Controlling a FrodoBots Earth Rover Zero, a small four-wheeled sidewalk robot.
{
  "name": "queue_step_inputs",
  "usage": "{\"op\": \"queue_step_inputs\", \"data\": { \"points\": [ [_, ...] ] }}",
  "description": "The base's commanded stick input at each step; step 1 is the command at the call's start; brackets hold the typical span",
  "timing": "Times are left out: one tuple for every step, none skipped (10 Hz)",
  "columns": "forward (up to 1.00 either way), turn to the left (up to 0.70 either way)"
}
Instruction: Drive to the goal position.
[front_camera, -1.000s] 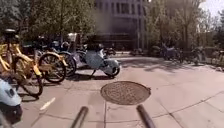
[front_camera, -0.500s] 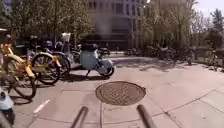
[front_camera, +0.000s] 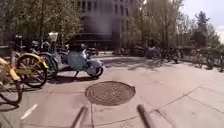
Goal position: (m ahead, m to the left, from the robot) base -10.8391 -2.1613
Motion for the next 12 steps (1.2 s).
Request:
{"op": "queue_step_inputs", "data": {
  "points": [
    [0.00, -0.70],
    [0.00, -0.70],
    [0.00, -0.70],
    [0.00, -0.70],
    [0.00, -0.70],
    [0.00, -0.70],
    [0.00, -0.70],
    [0.00, -0.70],
    [0.00, -0.70],
    [0.00, -0.70],
    [0.00, -0.70],
    [0.00, -0.70]
  ]
}}
